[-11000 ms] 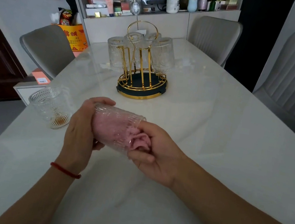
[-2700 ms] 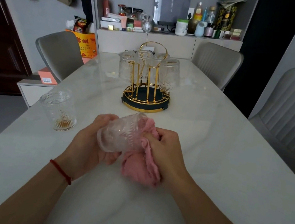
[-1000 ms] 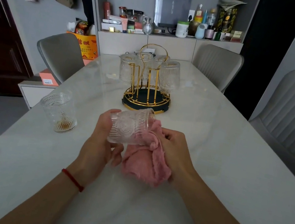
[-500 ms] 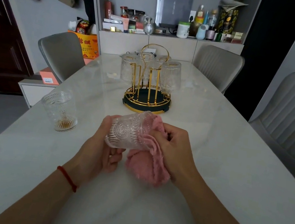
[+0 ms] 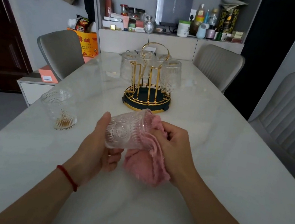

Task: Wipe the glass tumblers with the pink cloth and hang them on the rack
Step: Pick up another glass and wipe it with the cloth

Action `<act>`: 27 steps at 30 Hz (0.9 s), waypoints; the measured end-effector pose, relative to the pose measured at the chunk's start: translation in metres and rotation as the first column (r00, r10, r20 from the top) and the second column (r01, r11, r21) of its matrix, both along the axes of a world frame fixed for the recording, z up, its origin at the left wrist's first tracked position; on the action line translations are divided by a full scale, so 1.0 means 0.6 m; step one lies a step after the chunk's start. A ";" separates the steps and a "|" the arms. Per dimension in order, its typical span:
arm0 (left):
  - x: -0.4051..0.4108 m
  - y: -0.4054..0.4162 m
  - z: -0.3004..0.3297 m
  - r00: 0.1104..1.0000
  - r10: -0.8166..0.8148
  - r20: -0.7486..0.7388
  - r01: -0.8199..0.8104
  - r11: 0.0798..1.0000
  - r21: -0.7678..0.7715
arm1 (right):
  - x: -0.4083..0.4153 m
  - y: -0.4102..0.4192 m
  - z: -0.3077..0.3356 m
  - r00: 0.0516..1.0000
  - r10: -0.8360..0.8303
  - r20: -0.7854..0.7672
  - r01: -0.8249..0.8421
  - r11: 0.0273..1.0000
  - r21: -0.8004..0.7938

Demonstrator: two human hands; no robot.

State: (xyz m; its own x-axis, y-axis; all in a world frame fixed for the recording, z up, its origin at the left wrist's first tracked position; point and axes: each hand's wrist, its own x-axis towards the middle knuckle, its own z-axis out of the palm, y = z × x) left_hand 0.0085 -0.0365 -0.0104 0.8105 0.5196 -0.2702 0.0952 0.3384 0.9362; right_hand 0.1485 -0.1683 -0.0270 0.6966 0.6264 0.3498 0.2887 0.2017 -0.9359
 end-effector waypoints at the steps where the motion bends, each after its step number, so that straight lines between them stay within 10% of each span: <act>1: -0.002 0.003 0.001 0.999 0.018 -0.040 -0.018 1.000 0.002 | 0.000 0.000 0.000 0.999 0.014 0.031 -0.013 1.000 -0.020; 7: -0.028 0.026 0.018 0.923 -0.197 -0.331 0.197 0.980 -0.035 | 0.008 -0.009 0.010 0.967 0.087 0.240 -0.061 0.992 -0.111; 14: -0.017 0.005 0.023 0.995 -0.014 0.095 0.021 0.997 -0.068 | 0.002 0.002 0.007 0.994 0.002 0.109 0.003 0.999 -0.048; 19: -0.024 0.021 0.021 0.919 0.164 0.358 -0.246 0.949 0.197 | 0.012 -0.008 0.015 0.998 0.038 0.047 -0.036 0.998 -0.046; 24: -0.037 0.027 0.025 0.913 0.226 0.341 -0.409 0.515 0.753 | 0.019 -0.023 0.040 0.994 0.009 -0.112 -0.003 0.998 0.056; 27: -0.034 0.022 0.018 0.925 0.199 0.323 -0.358 0.176 0.917 | -0.003 -0.027 0.059 0.993 -0.051 0.109 0.041 0.995 0.089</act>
State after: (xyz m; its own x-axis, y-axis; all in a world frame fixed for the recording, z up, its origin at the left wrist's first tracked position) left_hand -0.0117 -0.0235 0.0007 0.5296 0.5133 0.6753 0.0844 -0.8241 0.5602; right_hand 0.1468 -0.1843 0.0084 0.6776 0.5588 0.4782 0.4006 0.2648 -0.8771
